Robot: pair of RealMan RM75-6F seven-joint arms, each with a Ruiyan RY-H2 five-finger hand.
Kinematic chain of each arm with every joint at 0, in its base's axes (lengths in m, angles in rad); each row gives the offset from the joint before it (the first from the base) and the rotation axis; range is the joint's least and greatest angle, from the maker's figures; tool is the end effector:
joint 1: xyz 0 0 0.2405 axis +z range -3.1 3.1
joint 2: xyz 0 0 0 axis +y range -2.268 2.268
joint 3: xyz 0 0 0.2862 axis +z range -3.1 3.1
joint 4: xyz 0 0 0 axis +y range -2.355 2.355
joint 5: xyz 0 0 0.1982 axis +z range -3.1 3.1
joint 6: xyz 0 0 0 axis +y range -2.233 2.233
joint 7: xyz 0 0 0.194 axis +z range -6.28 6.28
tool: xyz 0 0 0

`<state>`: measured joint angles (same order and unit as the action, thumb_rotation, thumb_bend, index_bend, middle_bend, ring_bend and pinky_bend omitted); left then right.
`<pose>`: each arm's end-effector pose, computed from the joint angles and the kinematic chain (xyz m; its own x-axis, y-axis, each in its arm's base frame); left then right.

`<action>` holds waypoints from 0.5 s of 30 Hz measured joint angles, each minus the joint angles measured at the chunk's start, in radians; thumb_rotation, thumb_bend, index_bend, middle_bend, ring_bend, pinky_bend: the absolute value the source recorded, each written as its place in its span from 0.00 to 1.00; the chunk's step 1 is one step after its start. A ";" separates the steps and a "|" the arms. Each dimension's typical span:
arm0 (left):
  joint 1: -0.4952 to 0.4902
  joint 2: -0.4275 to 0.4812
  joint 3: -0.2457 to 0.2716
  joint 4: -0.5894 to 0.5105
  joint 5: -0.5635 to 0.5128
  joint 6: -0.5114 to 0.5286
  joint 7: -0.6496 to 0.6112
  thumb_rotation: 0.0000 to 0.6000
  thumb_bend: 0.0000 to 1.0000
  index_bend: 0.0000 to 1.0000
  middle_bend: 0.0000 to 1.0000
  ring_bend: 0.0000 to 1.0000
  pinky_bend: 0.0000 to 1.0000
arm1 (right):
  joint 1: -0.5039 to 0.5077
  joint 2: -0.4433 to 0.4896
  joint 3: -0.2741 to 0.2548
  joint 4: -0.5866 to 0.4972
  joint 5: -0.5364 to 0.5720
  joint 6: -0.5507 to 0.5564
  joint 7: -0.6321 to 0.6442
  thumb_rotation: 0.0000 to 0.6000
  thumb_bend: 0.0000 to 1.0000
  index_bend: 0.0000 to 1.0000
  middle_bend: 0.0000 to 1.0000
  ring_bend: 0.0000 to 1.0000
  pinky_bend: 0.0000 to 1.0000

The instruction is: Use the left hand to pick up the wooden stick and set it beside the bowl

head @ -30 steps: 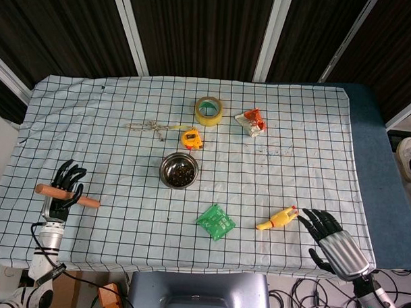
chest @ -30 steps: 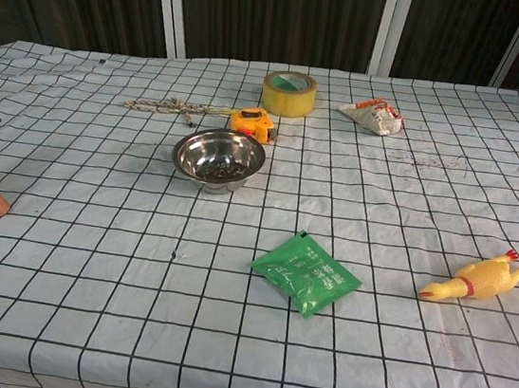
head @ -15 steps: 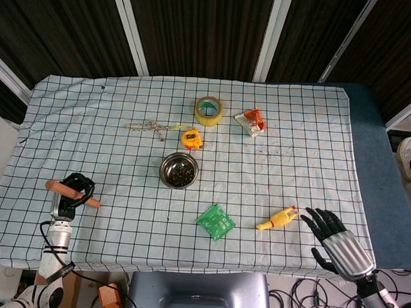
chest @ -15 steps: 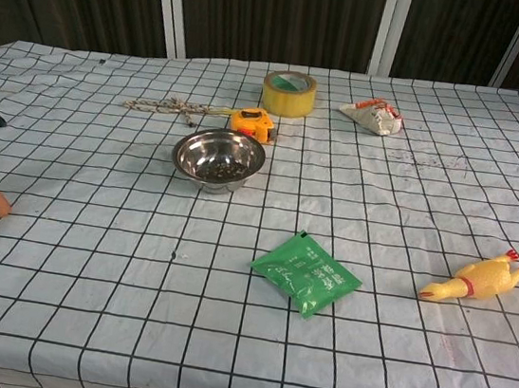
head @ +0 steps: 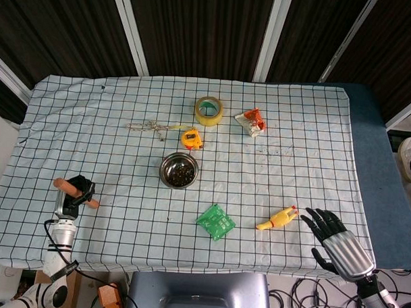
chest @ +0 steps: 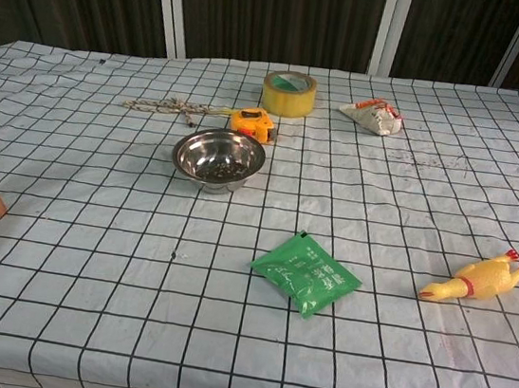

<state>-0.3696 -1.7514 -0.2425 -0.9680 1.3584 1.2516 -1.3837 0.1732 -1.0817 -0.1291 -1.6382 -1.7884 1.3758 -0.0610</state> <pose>-0.3230 0.3619 0.0167 -0.8636 -0.0012 0.5042 0.5041 -0.0215 0.8634 -0.2906 -0.2075 0.1236 0.5234 -0.2139 0.8248 -0.8243 -0.3720 0.4267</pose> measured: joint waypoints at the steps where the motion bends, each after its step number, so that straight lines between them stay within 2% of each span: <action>1: -0.001 -0.001 -0.001 0.000 -0.002 -0.001 0.002 1.00 0.34 0.96 1.00 0.84 1.00 | 0.000 0.001 0.000 0.000 -0.001 0.001 0.000 1.00 0.39 0.00 0.00 0.00 0.11; 2: -0.001 -0.002 -0.001 0.002 -0.001 -0.001 0.004 1.00 0.38 0.97 1.00 0.85 1.00 | 0.000 0.001 -0.001 0.000 -0.002 0.001 0.001 1.00 0.39 0.00 0.00 0.00 0.11; 7: 0.001 -0.020 -0.013 0.020 0.001 0.029 0.007 1.00 0.69 1.00 1.00 0.94 1.00 | 0.000 0.003 -0.003 0.000 -0.007 0.001 0.004 1.00 0.39 0.00 0.00 0.00 0.11; 9: 0.003 -0.028 -0.017 0.028 0.006 0.045 0.004 1.00 0.78 1.00 1.00 0.96 1.00 | 0.000 0.004 -0.003 -0.001 -0.008 0.001 0.005 1.00 0.39 0.00 0.00 0.00 0.11; 12: 0.004 -0.036 -0.022 0.033 0.010 0.062 -0.003 1.00 0.84 1.00 1.00 0.98 1.00 | 0.000 0.005 -0.004 -0.001 -0.009 -0.001 0.006 1.00 0.39 0.00 0.00 0.00 0.11; 15: 0.001 -0.042 -0.034 0.028 0.008 0.072 0.001 1.00 0.85 1.00 1.00 0.98 1.00 | 0.002 0.004 -0.005 -0.001 -0.009 -0.005 0.007 1.00 0.39 0.00 0.00 0.00 0.11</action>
<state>-0.3682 -1.7929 -0.2766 -0.9397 1.3665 1.3232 -1.3823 0.1750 -1.0773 -0.1338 -1.6395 -1.7979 1.3708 -0.0545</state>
